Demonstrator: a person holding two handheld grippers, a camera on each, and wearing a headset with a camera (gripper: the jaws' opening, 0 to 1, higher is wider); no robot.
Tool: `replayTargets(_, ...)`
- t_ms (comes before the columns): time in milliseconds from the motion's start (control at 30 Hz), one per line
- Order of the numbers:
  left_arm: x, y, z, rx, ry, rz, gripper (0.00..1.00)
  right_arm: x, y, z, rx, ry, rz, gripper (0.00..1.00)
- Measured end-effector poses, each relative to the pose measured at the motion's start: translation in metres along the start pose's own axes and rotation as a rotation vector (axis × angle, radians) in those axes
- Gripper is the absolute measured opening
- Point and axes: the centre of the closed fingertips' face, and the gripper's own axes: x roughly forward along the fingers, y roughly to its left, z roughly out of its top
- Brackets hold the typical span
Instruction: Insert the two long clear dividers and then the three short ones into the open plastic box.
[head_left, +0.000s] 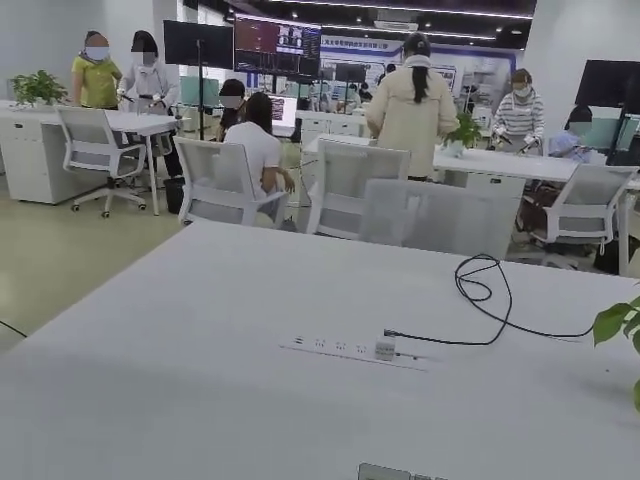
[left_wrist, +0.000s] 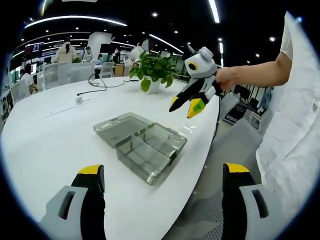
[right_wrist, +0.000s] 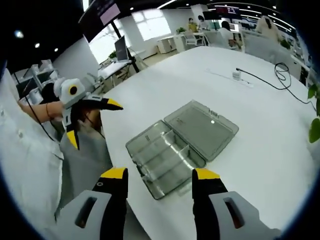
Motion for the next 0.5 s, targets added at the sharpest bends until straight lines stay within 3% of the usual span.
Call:
replayTargets(267, 0.003, 0.003, 0.002, 0.005, -0.001, 0.001, 1.00, -0.002, -0.012, -0.040, -0.222, 0.166, 0.026, 0.56)
replayTargets(500, 0.003, 0.005, 0.003, 0.014, 0.001, -0.001, 1.00, 0.010, -0.024, -0.070, -0.431, 0.320, 0.041, 0.53)
